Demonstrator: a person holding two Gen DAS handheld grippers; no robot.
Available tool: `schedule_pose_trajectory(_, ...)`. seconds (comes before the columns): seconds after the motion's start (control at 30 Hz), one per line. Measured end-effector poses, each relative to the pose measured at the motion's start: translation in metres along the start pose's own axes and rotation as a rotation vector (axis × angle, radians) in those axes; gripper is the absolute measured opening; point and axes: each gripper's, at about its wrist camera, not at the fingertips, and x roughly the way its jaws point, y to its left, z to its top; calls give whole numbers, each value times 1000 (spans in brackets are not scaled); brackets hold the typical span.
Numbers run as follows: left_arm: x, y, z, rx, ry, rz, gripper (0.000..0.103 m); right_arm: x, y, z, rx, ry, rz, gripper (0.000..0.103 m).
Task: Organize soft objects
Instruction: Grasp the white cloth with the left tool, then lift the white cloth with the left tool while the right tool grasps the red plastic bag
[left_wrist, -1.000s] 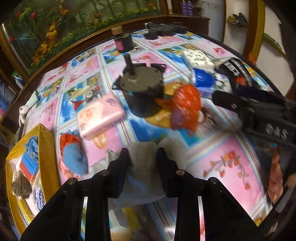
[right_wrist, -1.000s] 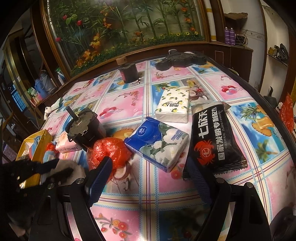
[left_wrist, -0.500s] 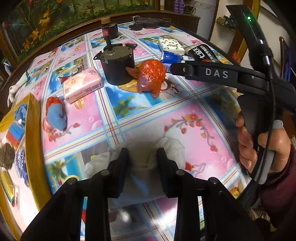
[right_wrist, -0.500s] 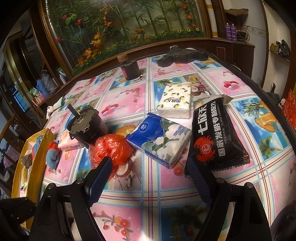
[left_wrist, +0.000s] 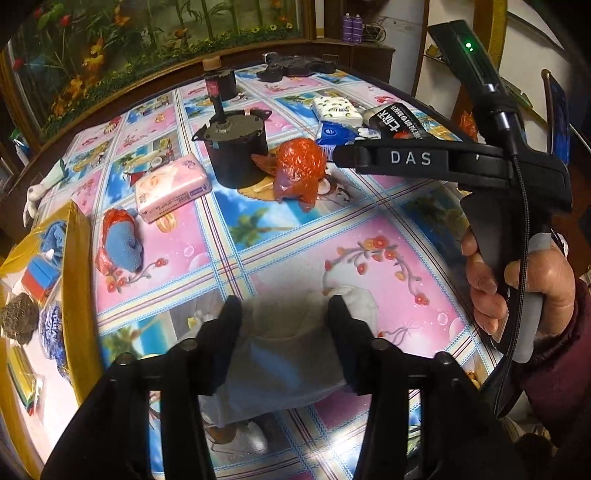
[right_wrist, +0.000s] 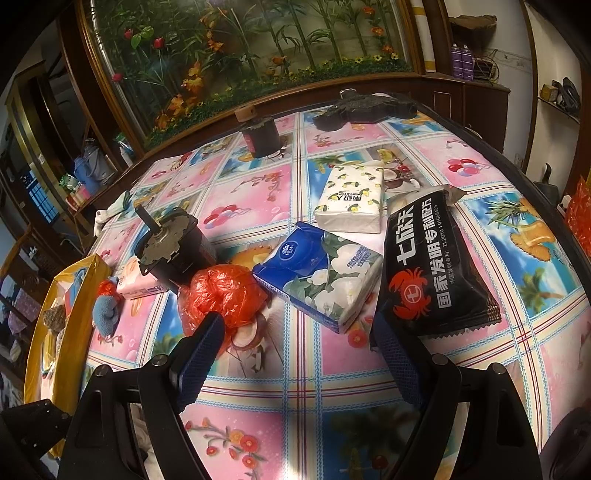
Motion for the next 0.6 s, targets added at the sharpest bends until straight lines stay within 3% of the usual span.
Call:
schedule_pose_trajectory(0.1,4,-1,-2,44,-5,18,62,0,1,0,2,3,1,83)
schedule_pose_trajectory(0.37,12,-7,-7,78,-7,42,63,1,3,0,0,4,-4,83)
schedule_pose_trajectory(0.4,11,-8,-8,76,-9,32,59,2,3,-1,-1,4,-6,83)
schedule_pose_trajectory(0.47,10,-9,-10,64,-5,-23,31,2,3,-1,-3,6,-8,83)
schedule_pose_trajectory(0.6,2,-9,-13,15,-24,-52,20,3,3,-1,-4,7,-13,83)
